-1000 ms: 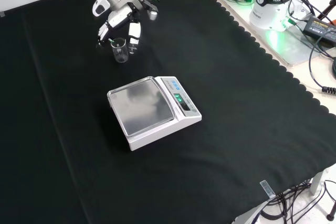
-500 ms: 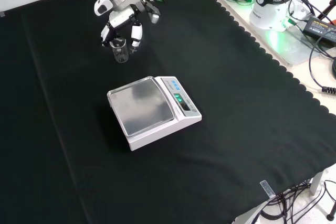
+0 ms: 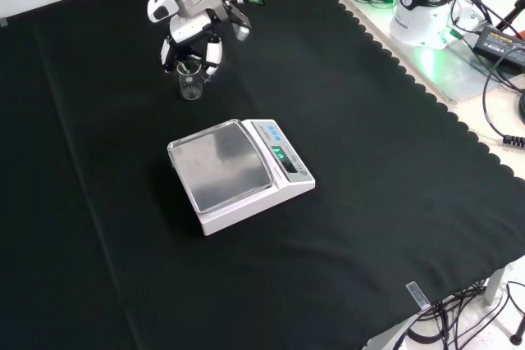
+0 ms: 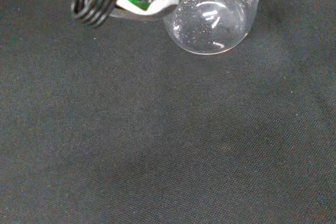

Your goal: Pick up the beaker.

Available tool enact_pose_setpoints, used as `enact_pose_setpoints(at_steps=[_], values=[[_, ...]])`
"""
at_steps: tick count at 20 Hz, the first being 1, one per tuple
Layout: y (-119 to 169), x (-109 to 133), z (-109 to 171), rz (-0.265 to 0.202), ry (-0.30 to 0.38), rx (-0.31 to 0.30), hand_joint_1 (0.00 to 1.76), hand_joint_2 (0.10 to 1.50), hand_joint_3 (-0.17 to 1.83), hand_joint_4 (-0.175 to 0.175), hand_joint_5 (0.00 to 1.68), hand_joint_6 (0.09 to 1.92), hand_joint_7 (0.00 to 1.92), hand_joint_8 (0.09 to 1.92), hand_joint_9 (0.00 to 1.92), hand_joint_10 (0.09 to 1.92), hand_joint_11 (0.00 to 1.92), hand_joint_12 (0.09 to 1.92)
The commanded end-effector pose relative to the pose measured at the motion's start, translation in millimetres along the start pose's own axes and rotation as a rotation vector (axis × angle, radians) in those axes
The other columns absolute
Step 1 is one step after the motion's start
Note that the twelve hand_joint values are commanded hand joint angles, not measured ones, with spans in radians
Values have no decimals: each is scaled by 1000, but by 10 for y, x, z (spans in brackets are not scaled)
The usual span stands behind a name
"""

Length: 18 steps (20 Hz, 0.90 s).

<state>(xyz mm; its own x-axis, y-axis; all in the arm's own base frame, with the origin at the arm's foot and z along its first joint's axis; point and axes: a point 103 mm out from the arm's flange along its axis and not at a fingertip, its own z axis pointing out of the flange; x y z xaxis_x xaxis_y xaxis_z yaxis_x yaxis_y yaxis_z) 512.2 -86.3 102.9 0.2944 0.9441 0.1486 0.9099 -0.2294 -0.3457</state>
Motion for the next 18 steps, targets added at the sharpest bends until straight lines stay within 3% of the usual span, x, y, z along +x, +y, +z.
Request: enact_pose_setpoints(at_steps=[1, 11, 18], values=[[9, 63, -94, -6, -38, 0, 1141, 688, 632, -175, 927, 673, 992, 738, 1304, 212, 1540, 586], [-288, 215, -790, -48, -233, 90, 1146, 694, 637, -175, 932, 672, 1007, 733, 1329, 198, 1553, 576], [-704, 535, -1391, -78, -313, 85, 1141, 695, 639, -175, 925, 674, 1004, 732, 1335, 193, 1556, 572]])
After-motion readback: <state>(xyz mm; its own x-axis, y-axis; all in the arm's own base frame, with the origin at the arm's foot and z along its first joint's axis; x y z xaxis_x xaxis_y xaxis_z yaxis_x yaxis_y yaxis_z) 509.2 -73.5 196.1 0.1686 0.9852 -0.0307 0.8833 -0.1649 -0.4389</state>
